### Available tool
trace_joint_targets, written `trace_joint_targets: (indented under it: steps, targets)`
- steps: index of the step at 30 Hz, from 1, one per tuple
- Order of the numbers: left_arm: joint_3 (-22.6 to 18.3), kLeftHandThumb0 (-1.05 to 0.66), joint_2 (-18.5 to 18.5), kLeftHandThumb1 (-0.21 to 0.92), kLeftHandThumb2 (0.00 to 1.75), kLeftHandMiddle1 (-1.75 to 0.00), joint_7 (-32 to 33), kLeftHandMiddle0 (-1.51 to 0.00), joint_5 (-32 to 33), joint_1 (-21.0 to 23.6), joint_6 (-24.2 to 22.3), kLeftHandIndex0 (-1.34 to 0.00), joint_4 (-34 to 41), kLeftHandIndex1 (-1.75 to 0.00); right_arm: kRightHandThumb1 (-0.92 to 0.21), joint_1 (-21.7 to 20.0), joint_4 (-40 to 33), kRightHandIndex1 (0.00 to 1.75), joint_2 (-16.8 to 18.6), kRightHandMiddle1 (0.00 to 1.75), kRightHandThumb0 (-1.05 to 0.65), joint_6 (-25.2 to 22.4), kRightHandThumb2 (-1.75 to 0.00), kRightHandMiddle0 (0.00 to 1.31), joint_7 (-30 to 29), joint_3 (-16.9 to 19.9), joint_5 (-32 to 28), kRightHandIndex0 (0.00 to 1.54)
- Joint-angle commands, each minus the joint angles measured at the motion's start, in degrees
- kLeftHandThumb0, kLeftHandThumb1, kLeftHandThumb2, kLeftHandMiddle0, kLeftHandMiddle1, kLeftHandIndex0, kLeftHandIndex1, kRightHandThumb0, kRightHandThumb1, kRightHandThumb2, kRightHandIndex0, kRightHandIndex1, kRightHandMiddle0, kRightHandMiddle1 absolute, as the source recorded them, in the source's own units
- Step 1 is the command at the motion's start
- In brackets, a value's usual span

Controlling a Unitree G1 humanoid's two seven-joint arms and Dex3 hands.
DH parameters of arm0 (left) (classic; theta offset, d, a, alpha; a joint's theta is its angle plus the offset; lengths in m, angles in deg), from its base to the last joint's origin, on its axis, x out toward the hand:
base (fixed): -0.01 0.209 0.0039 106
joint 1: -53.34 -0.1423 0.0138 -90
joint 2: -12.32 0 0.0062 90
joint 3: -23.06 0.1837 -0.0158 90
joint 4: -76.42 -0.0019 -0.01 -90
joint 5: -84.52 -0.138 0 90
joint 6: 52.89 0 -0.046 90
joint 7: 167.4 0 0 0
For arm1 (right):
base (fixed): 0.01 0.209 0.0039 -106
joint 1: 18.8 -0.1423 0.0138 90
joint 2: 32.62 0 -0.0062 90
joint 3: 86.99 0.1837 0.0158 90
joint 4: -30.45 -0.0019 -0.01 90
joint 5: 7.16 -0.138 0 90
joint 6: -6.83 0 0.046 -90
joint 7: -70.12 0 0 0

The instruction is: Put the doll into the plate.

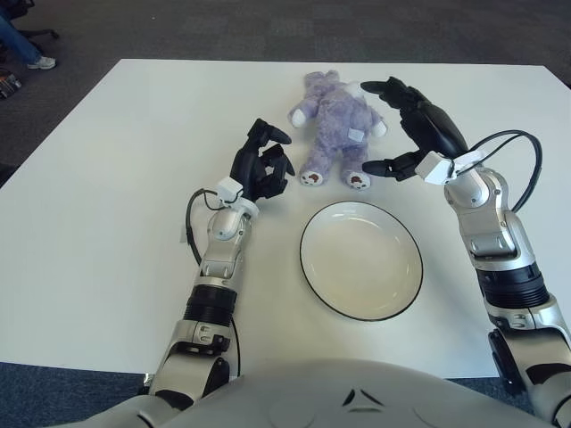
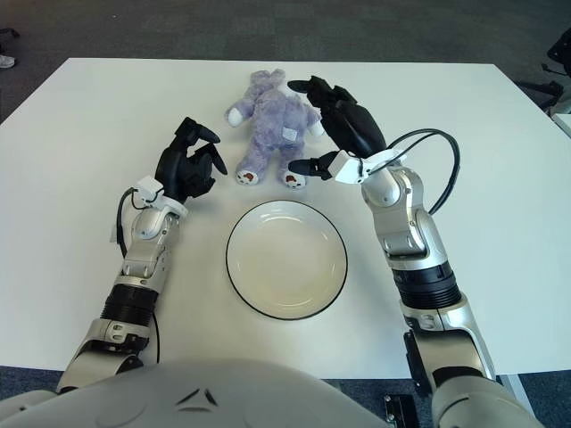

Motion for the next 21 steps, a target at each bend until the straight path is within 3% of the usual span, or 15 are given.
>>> trace_joint_targets:
  steps: [1,4,9,18,21]
  targets:
    - [-0.1,-0.37,0.0,0.76,0.75,-1.7,-0.3,-0.8,0.5,-0.4,-0.3,-0.29,-0.8,-1.75,-0.26,0.2,-1.3,1.07,0.7,0.72,-0.56,-0.1,-0.87,0.0,-2.9,0.8,2.1,0.0]
    - [-0.1,-0.37,0.0,0.76,0.75,-1.7,-0.2,-0.8,0.4,-0.3,-0.1,-0.29,-0.9,-1.75,-0.25,0.0,-1.6,1.17,1.1,0.73,-0.55,-0.6,-0.87,0.0,-3.9,0.9,2.9,0.0]
    - [-0.1,-0.37,0.1,0.76,0.75,-1.7,-0.2,-0.81,0.4,-0.2,0.1,-0.29,-1.2,-1.75,-0.25,-0.2,-2.5,1.15,1.9,0.74,-0.5,-2.9,-0.89,0.0,-4.6,0.8,4.6,0.0]
    - [0.0,-0.37,0.2,0.75,0.76,-1.69,-0.6,-0.8,0.9,-0.3,-0.5,-0.3,-1.1,-1.75,-0.22,0.0,-3.6,1.3,3.0,0.79,-0.46,-4.0,-0.94,0.0,-5.6,0.7,5.9,0.0]
    - [0.1,-0.37,0.1,0.75,0.76,-1.69,-0.5,-0.8,0.9,-0.4,-0.7,-0.3,-0.9,-1.75,-0.22,0.0,-3.9,1.49,3.1,0.81,-0.48,-4.2,-0.95,0.0,-5.7,0.5,6.4,0.0]
